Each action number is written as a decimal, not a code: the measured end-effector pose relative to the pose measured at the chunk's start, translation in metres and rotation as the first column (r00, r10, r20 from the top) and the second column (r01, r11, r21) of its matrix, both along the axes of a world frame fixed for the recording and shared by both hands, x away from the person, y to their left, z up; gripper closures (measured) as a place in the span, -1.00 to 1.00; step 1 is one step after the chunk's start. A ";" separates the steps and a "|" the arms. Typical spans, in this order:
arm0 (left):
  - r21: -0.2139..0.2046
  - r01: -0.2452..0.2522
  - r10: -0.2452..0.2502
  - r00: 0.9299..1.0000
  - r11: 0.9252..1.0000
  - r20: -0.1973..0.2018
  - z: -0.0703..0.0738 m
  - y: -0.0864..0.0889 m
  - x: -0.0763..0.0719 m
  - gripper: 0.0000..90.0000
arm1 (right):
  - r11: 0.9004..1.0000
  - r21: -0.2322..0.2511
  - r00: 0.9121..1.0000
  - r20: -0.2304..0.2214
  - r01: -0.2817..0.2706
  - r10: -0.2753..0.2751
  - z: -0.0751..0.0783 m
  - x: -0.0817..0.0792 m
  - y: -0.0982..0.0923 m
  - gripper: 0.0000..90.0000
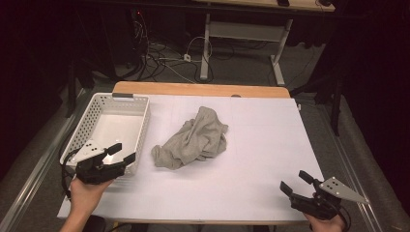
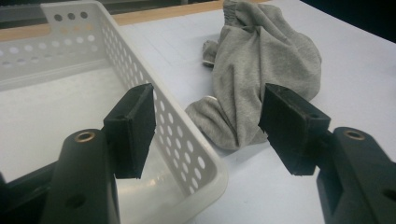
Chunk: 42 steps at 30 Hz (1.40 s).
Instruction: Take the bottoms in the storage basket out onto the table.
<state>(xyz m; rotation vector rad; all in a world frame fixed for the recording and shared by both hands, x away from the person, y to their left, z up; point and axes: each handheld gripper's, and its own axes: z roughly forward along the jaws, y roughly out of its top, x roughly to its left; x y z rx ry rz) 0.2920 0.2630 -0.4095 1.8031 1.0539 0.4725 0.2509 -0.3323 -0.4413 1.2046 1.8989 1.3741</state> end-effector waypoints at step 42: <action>-0.025 -0.041 0.042 0.998 0.999 0.036 -0.015 0.011 -0.022 -0.22 | 1.000 -0.009 1.000 0.022 0.019 -0.019 0.001 -0.001 0.001 -0.61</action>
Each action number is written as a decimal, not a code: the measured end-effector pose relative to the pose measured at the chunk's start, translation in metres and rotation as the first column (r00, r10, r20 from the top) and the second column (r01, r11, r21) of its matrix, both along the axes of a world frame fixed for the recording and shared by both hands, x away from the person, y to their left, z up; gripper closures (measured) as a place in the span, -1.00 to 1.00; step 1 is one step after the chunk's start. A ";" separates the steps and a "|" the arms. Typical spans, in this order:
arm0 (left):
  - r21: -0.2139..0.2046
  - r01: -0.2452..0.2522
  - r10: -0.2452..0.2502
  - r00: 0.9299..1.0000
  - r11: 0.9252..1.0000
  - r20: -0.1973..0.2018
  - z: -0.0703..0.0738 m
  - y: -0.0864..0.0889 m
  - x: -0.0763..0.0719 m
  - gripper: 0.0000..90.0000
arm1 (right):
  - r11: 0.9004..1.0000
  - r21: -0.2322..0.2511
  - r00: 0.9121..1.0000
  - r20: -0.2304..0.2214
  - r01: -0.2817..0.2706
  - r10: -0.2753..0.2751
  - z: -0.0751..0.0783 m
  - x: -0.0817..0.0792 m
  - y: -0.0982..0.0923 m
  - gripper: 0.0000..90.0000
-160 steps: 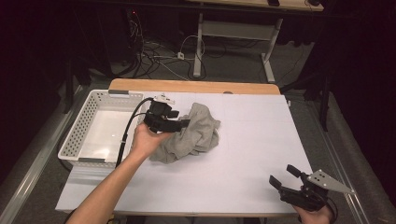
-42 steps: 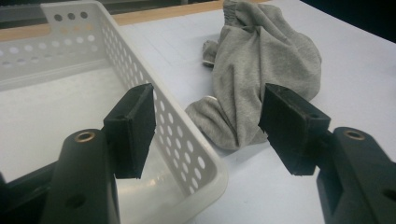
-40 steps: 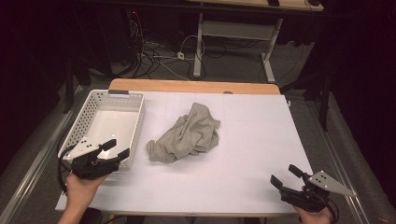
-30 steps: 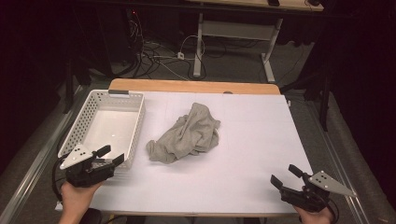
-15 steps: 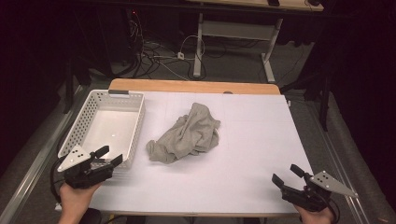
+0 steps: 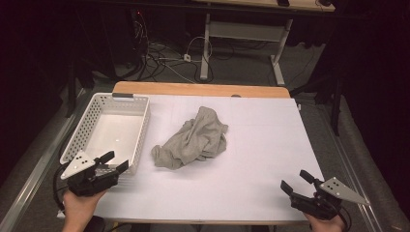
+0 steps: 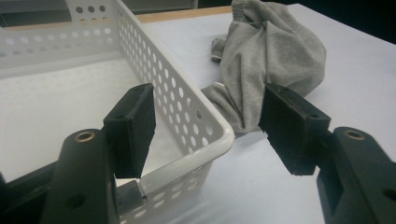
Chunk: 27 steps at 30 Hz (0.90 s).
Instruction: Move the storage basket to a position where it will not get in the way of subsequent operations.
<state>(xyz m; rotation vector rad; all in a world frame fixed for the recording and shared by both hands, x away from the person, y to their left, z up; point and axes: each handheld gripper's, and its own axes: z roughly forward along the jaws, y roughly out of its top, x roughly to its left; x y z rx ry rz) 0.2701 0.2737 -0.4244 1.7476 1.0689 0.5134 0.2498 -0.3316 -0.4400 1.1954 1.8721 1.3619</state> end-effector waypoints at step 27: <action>0.003 0.103 -0.103 0.994 0.995 0.028 0.009 -0.035 0.002 -0.22 | 0.997 -0.002 0.996 0.046 -0.076 0.076 0.004 0.003 0.025 -0.54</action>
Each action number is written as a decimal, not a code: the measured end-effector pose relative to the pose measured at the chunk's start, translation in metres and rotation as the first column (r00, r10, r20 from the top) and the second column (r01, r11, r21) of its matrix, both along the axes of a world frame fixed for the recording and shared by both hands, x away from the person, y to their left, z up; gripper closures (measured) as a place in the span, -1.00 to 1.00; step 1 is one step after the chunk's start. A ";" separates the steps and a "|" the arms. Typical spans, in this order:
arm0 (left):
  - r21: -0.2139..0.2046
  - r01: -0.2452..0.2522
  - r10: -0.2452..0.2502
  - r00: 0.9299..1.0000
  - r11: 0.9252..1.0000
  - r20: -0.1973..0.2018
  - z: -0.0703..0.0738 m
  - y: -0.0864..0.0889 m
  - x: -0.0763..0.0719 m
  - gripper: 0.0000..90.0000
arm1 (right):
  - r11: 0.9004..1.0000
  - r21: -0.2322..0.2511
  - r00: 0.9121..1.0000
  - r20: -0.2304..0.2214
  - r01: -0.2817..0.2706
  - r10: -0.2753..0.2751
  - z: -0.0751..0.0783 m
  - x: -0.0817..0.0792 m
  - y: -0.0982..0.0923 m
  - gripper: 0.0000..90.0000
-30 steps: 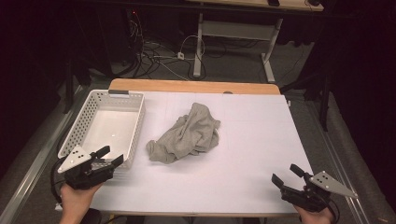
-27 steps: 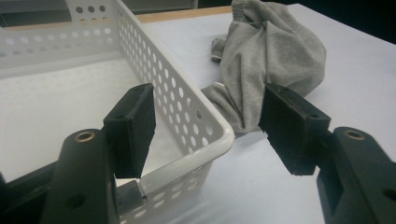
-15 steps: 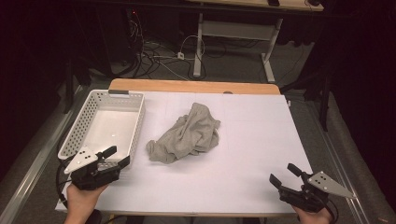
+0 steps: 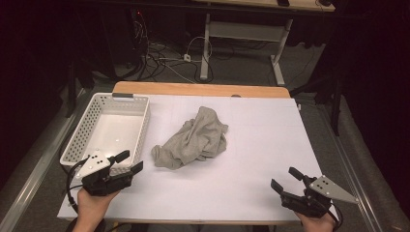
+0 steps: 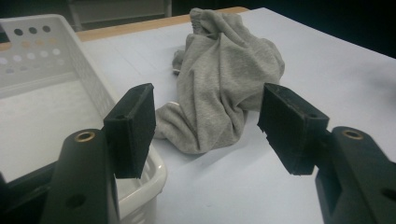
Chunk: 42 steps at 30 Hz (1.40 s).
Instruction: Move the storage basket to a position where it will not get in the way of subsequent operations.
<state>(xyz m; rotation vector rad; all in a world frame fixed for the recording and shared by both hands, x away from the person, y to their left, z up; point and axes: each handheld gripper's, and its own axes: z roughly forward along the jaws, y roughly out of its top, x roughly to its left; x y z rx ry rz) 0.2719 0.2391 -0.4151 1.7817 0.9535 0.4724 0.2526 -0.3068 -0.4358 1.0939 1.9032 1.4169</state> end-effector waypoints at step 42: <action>0.133 0.155 -0.129 0.975 0.979 -0.183 -0.030 -0.098 0.058 -0.19 | 0.959 -0.213 0.956 -0.264 -0.188 0.129 -0.024 0.090 0.131 0.06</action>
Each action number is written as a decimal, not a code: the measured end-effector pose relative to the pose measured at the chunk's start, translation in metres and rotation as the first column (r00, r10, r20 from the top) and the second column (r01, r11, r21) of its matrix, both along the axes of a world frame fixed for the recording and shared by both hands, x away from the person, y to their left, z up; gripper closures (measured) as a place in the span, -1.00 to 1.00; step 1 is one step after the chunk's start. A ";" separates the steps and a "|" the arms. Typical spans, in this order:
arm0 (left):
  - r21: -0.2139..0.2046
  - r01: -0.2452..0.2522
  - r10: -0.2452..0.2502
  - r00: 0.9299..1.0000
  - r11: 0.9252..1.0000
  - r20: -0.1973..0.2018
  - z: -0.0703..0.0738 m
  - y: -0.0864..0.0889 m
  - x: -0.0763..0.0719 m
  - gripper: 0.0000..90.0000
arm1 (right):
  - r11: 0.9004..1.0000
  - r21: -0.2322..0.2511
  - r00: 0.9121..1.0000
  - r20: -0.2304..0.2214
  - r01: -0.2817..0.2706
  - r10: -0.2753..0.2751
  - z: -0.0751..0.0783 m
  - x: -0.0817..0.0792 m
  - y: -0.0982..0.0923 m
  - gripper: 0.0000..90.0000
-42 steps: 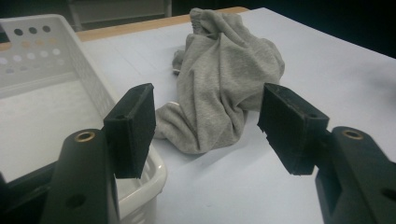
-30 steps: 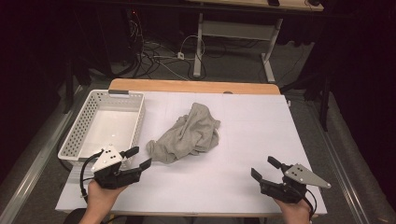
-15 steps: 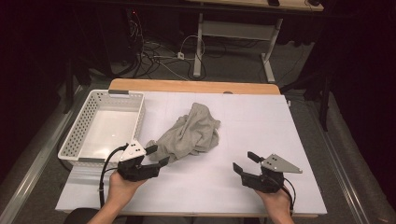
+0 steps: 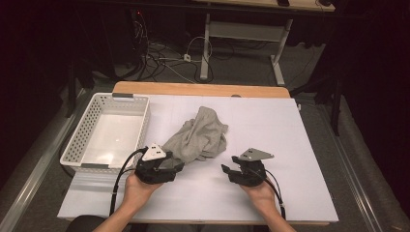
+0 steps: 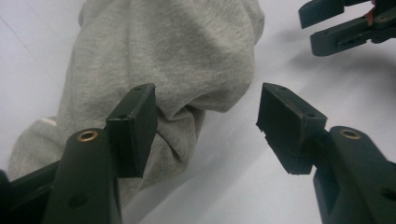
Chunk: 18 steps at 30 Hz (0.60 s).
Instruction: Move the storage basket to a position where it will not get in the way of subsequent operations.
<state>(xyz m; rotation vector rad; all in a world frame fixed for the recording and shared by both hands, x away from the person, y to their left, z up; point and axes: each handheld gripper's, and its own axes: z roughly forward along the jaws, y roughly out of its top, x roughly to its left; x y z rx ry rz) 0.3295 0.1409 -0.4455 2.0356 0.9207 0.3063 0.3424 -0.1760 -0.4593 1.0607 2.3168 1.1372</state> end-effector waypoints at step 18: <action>0.041 -0.009 0.014 0.992 0.999 -0.123 -0.005 -0.011 0.015 0.03 | 0.994 -0.065 0.993 -0.093 -0.082 0.076 0.003 0.043 0.037 0.94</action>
